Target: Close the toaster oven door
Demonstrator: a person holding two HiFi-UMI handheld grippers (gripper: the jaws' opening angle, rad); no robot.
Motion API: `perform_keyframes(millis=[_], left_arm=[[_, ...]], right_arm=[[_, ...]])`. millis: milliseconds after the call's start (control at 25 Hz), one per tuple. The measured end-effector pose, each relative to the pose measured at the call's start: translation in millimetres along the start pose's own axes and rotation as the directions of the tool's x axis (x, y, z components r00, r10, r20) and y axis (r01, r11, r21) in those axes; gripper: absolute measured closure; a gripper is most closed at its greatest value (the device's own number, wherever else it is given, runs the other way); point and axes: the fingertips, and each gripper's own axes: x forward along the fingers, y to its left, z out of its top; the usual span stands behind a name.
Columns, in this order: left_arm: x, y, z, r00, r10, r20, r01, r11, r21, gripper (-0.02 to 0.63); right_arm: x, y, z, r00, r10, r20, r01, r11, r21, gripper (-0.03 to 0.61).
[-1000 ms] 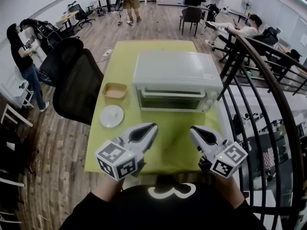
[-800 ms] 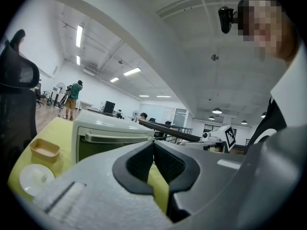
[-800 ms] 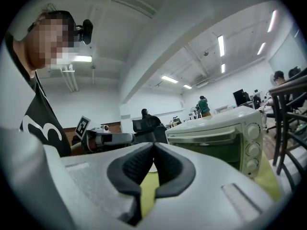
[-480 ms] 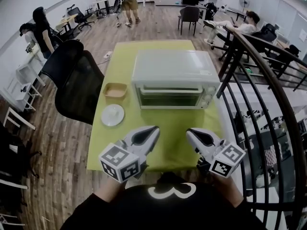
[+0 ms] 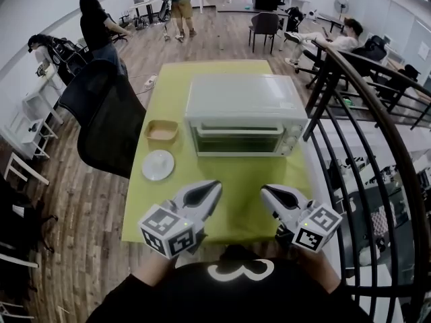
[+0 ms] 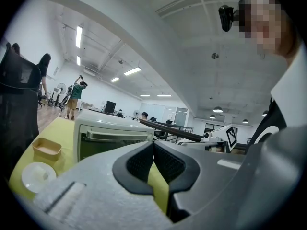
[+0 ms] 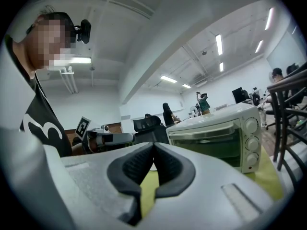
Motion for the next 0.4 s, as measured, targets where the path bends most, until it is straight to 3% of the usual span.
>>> perform_keyframes(millis=[400], left_arm=[[-10.7, 11.8, -7.4, 1.0, 0.007, -0.013, -0.007, 1.0, -0.017, 0.603]], right_arm=[[13.0, 6.8, -6.9, 1.0, 0.003, -0.013, -0.003, 1.0, 0.007, 0.577]])
